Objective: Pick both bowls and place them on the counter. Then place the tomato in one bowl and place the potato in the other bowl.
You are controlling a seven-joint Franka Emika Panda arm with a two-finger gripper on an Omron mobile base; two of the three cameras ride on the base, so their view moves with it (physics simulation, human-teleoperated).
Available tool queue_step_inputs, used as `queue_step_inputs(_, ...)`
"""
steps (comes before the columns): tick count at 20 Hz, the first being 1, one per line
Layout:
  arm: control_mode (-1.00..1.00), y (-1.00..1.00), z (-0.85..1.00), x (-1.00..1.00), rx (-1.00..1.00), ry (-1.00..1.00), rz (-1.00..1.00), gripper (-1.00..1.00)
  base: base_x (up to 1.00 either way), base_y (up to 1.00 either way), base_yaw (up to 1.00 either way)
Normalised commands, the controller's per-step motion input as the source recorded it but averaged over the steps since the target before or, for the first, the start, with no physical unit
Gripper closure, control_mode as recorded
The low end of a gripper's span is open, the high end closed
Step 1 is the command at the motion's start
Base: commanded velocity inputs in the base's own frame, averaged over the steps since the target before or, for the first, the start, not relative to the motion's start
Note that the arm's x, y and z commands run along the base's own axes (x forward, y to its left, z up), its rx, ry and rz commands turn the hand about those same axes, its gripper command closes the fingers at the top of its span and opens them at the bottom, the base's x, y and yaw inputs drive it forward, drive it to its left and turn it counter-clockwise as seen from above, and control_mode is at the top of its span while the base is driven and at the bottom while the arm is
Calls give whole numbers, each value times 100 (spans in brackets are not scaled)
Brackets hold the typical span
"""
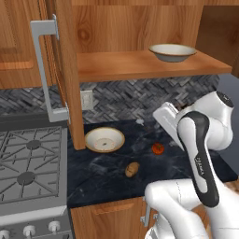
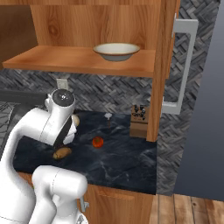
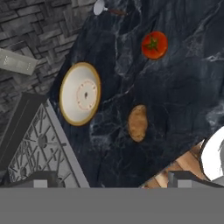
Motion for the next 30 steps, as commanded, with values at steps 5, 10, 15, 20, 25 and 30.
queue_step_inputs(5, -100, -19, 54, -35, 0, 3, 0, -100, 0, 0, 0)
queue_step_inputs(10, -100, -12, 44, -45, 0, 9, -5, -100, 0, 0, 0)
queue_step_inputs(15, -100, -11, 51, -36, 1, 2, -4, -100, 0, 0, 0)
queue_step_inputs(20, -100, -14, 52, -31, 4, 0, -2, -100, 0, 0, 0)
queue_step_inputs(25, -100, -19, 45, -21, 3, -6, -11, -100, 0, 0, 0)
queue_step_inputs(30, -100, -18, 33, 1, 0, -19, -31, -100, 0, 0, 0)
